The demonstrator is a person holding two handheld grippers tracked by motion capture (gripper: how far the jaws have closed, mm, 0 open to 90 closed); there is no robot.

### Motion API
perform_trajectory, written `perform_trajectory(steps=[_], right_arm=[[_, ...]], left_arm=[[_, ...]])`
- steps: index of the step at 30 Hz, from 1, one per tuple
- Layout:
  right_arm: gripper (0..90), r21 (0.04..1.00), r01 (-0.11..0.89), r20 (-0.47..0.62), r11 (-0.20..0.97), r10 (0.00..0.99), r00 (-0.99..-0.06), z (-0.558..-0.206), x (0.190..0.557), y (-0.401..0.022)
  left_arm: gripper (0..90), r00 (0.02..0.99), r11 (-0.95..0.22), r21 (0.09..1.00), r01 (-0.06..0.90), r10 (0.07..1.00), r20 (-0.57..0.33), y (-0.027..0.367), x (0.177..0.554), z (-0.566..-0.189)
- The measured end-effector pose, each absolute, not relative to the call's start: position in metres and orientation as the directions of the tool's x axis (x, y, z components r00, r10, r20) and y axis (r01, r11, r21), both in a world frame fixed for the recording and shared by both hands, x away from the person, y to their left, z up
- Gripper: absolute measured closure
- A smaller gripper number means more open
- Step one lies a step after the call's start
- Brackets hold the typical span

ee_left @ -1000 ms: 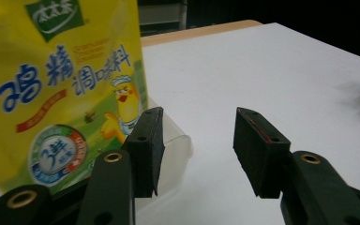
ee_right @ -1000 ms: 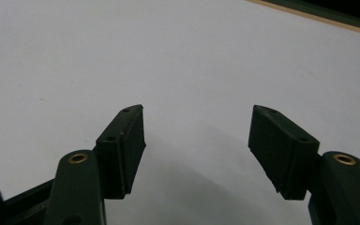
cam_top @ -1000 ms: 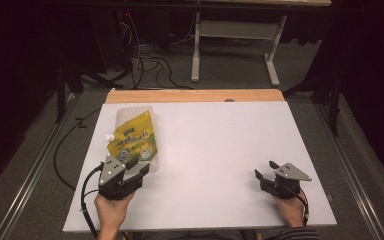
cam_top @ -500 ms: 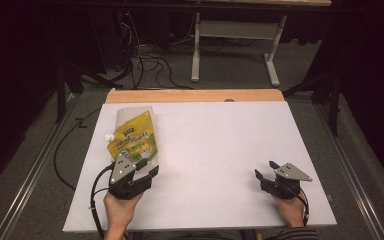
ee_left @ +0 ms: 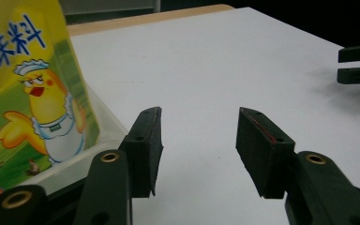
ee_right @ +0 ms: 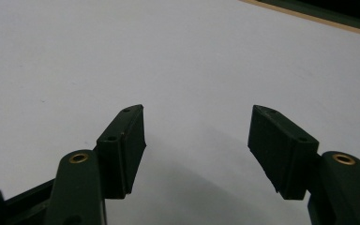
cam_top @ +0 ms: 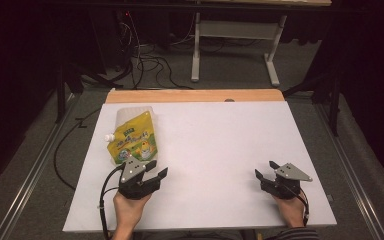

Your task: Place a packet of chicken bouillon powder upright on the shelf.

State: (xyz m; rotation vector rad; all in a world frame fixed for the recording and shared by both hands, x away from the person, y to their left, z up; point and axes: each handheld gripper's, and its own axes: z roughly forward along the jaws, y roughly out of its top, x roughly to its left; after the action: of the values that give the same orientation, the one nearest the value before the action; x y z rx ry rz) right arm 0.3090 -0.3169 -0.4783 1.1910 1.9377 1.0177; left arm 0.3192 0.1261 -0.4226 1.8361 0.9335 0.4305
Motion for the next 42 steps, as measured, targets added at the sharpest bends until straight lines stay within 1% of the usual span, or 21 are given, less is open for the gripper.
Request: perform_trajectory(steps=[9, 16, 27, 34, 37, 42], right_arm=[[37.5, 0.863, 0.421, -0.112, 0.281, 0.917, -0.384, -0.478, 0.309, -0.317], [37.5, 0.865, 0.421, -0.104, 0.272, 0.919, -0.38, -0.478, 0.309, -0.318], [37.6, 0.866, 0.429, -0.087, 0.257, 0.922, -0.378, -0.478, 0.309, -0.319], [37.6, 0.867, 0.425, -0.091, 0.262, 0.92, -0.382, -0.478, 0.309, -0.319], [37.6, 0.867, 0.426, -0.089, 0.26, 0.92, -0.381, -0.478, 0.309, -0.319], [37.5, 0.867, 0.422, -0.093, 0.265, 0.918, -0.384, -0.478, 0.309, -0.319]], left_arm=[[50.5, 0.648, -0.2, 0.884, 0.422, 0.749, -0.139, 0.116, 0.323, -0.431], [50.1, 0.65, -0.213, 0.873, 0.438, 0.746, -0.145, 0.108, 0.327, -0.441], [48.7, 0.665, -0.255, 0.863, 0.436, 0.737, -0.118, 0.094, 0.331, -0.451], [47.8, 0.677, -0.261, 0.868, 0.422, 0.728, -0.11, 0.082, 0.334, -0.463], [47.5, 0.669, -0.263, 0.863, 0.432, 0.735, -0.111, 0.08, 0.335, -0.471], [47.1, 0.651, -0.26, 0.871, 0.417, 0.754, -0.087, 0.077, 0.336, -0.481]])
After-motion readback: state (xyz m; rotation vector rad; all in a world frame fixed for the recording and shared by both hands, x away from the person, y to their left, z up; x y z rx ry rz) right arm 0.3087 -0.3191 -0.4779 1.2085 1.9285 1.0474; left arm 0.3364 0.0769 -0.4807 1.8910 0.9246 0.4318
